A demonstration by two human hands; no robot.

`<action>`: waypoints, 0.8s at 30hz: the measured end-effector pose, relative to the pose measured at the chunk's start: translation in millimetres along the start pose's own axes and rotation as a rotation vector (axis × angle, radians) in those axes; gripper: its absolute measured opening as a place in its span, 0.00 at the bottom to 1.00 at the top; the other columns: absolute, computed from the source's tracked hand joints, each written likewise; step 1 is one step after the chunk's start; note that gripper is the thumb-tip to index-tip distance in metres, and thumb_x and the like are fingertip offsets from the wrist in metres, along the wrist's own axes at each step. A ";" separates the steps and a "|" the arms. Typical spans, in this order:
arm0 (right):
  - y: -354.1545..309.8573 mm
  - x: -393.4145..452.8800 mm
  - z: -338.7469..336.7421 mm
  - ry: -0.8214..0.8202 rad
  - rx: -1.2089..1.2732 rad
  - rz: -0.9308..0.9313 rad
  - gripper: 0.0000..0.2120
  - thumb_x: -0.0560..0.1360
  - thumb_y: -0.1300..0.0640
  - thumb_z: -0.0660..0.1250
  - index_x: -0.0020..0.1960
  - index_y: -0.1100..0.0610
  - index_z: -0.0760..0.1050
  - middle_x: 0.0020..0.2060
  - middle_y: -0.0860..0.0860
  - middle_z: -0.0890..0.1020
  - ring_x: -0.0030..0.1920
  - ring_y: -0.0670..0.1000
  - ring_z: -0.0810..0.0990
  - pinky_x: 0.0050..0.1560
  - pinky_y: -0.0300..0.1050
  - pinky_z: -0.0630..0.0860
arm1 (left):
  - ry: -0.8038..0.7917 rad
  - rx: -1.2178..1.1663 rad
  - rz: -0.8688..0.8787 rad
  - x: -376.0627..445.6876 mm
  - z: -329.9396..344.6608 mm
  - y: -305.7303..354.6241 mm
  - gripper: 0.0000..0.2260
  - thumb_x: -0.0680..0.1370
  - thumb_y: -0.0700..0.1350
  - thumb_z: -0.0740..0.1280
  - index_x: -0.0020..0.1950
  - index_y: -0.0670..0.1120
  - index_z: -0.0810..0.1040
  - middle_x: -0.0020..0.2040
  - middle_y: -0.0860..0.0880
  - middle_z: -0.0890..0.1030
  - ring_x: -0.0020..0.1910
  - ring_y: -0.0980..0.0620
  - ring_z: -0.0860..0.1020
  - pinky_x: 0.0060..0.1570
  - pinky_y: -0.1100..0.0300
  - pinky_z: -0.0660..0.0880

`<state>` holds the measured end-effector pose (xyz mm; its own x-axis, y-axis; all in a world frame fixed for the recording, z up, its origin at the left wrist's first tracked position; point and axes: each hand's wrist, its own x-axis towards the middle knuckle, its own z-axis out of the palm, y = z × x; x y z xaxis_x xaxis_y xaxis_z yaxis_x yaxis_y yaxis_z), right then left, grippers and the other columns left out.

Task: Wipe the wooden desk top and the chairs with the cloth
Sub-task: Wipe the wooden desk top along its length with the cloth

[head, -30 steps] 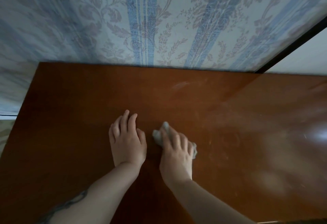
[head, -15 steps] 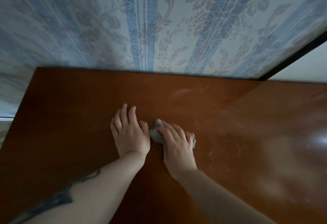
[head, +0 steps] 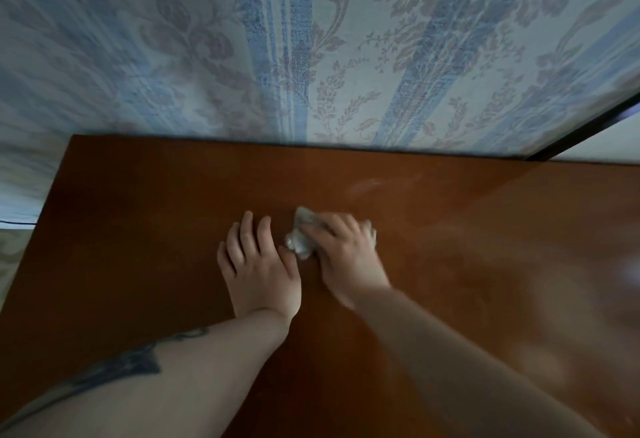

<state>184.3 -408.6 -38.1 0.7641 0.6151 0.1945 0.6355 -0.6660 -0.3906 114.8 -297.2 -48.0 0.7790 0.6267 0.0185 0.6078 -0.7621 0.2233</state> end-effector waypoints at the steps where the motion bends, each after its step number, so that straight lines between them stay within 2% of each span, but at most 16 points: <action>1: 14.4 12.3 -3.9 -0.005 -0.017 0.019 0.24 0.68 0.67 0.70 0.62 0.51 0.78 0.56 0.51 0.79 0.57 0.53 0.71 0.54 0.46 0.62 | -0.006 -0.002 -0.007 0.3 -0.3 0.1 0.21 0.76 0.46 0.64 0.68 0.47 0.69 0.72 0.44 0.68 0.71 0.43 0.62 0.70 0.41 0.59; 3: 38.7 18.8 -9.5 0.094 0.015 0.296 0.23 0.71 0.66 0.69 0.63 0.50 0.78 0.57 0.51 0.78 0.57 0.55 0.72 0.53 0.48 0.61 | -0.016 0.002 -0.017 0.4 -0.1 0.0 0.20 0.77 0.47 0.63 0.69 0.47 0.68 0.72 0.45 0.67 0.71 0.44 0.62 0.70 0.41 0.59; 5: 39.2 1.1 -9.4 0.225 0.031 0.585 0.22 0.71 0.64 0.69 0.63 0.49 0.78 0.58 0.50 0.77 0.57 0.56 0.72 0.54 0.54 0.65 | -0.012 -0.003 -0.017 0.6 0.4 0.3 0.20 0.77 0.46 0.63 0.69 0.47 0.68 0.72 0.44 0.67 0.71 0.43 0.62 0.70 0.41 0.59; 7: 16.4 -20.4 -0.8 0.279 -0.022 0.669 0.24 0.68 0.65 0.71 0.62 0.49 0.77 0.56 0.51 0.76 0.55 0.55 0.70 0.53 0.58 0.67 | -0.002 -0.004 -0.009 0.3 1.1 -0.3 0.21 0.76 0.46 0.64 0.69 0.46 0.69 0.72 0.44 0.68 0.71 0.43 0.62 0.70 0.41 0.60; 9: -5.8 -22.1 10.3 0.256 -0.053 0.570 0.24 0.67 0.64 0.69 0.62 0.51 0.77 0.55 0.53 0.76 0.53 0.55 0.68 0.51 0.57 0.69 | 0.002 -0.005 -0.007 0.3 1.5 -0.4 0.21 0.76 0.45 0.64 0.68 0.46 0.69 0.72 0.44 0.68 0.71 0.42 0.63 0.70 0.41 0.60; 10: -10.5 -14.6 13.1 0.201 -0.050 0.433 0.24 0.68 0.64 0.68 0.63 0.51 0.77 0.56 0.53 0.76 0.53 0.55 0.68 0.51 0.57 0.69 | -0.002 -0.004 -0.005 0.5 0.8 -0.2 0.21 0.75 0.45 0.64 0.68 0.46 0.69 0.72 0.44 0.68 0.71 0.42 0.63 0.70 0.41 0.60; 12: -2.3 14.4 9.9 0.031 -0.024 0.145 0.23 0.71 0.65 0.66 0.65 0.52 0.76 0.57 0.53 0.76 0.55 0.56 0.70 0.53 0.57 0.69 | -0.016 0.008 -0.009 0.4 -0.2 0.1 0.21 0.76 0.46 0.63 0.69 0.46 0.69 0.72 0.44 0.67 0.71 0.43 0.62 0.70 0.41 0.59; 14: 23.9 43.8 2.1 -0.054 -0.056 0.034 0.24 0.72 0.65 0.67 0.66 0.52 0.75 0.58 0.54 0.76 0.55 0.59 0.72 0.53 0.58 0.68 | -0.027 0.011 -0.024 1.2 -0.2 0.0 0.21 0.76 0.47 0.62 0.69 0.47 0.68 0.73 0.45 0.67 0.72 0.44 0.62 0.70 0.41 0.59; 15: 39.8 52.6 -1.9 -0.030 -0.082 0.093 0.24 0.72 0.64 0.66 0.66 0.52 0.75 0.58 0.54 0.77 0.55 0.61 0.73 0.52 0.57 0.68 | -0.027 0.006 -0.028 1.6 0.1 -0.2 0.21 0.77 0.47 0.60 0.70 0.47 0.67 0.73 0.45 0.67 0.72 0.44 0.61 0.71 0.41 0.58; 17: 65.1 54.2 -7.9 0.099 -0.081 0.421 0.24 0.72 0.61 0.64 0.67 0.50 0.74 0.59 0.54 0.76 0.57 0.61 0.72 0.54 0.55 0.66 | -0.020 0.010 -0.027 1.6 0.3 -0.2 0.21 0.77 0.48 0.56 0.70 0.48 0.67 0.73 0.45 0.66 0.72 0.44 0.61 0.71 0.42 0.59; 19: 61.1 41.2 -8.7 0.230 -0.066 0.761 0.23 0.73 0.60 0.65 0.68 0.49 0.73 0.61 0.54 0.74 0.60 0.60 0.70 0.57 0.55 0.64 | -0.014 0.018 -0.020 1.8 -0.1 0.5 0.22 0.77 0.50 0.53 0.70 0.48 0.67 0.73 0.45 0.67 0.72 0.44 0.61 0.71 0.42 0.59; 20: 48.2 33.8 -5.6 0.254 -0.084 0.841 0.24 0.72 0.61 0.65 0.68 0.49 0.73 0.61 0.54 0.74 0.59 0.60 0.70 0.57 0.55 0.64 | -0.009 0.017 -0.016 1.6 -0.2 0.7 0.22 0.77 0.50 0.54 0.69 0.47 0.67 0.72 0.45 0.67 0.72 0.44 0.62 0.70 0.42 0.59; 21: 31.5 28.4 -1.7 0.253 -0.103 0.839 0.26 0.71 0.61 0.66 0.68 0.49 0.73 0.60 0.54 0.74 0.58 0.60 0.70 0.56 0.56 0.65 | -0.002 0.015 -0.013 1.1 0.1 0.6 0.21 0.76 0.49 0.54 0.69 0.47 0.68 0.72 0.45 0.67 0.71 0.43 0.62 0.70 0.41 0.60; 22: 14.2 25.3 3.7 0.228 -0.120 0.759 0.28 0.68 0.62 0.66 0.68 0.50 0.72 0.59 0.55 0.74 0.56 0.60 0.70 0.54 0.57 0.66 | 0.004 0.012 -0.011 0.6 0.3 0.0 0.21 0.76 0.49 0.55 0.69 0.47 0.68 0.72 0.45 0.68 0.71 0.43 0.63 0.69 0.41 0.60; 24: -12.3 26.5 12.9 0.081 -0.107 0.410 0.29 0.66 0.62 0.65 0.68 0.51 0.72 0.59 0.54 0.74 0.56 0.60 0.71 0.54 0.58 0.68 | 0.006 0.017 -0.008 0.8 0.3 -0.5 0.22 0.75 0.49 0.56 0.68 0.46 0.69 0.72 0.44 0.68 0.70 0.43 0.64 0.69 0.41 0.60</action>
<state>195.3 -378.7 -39.8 0.9593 0.2582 0.1141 0.2821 -0.8910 -0.3558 115.2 -296.4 -48.4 0.7731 0.6339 0.0227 0.6168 -0.7595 0.2066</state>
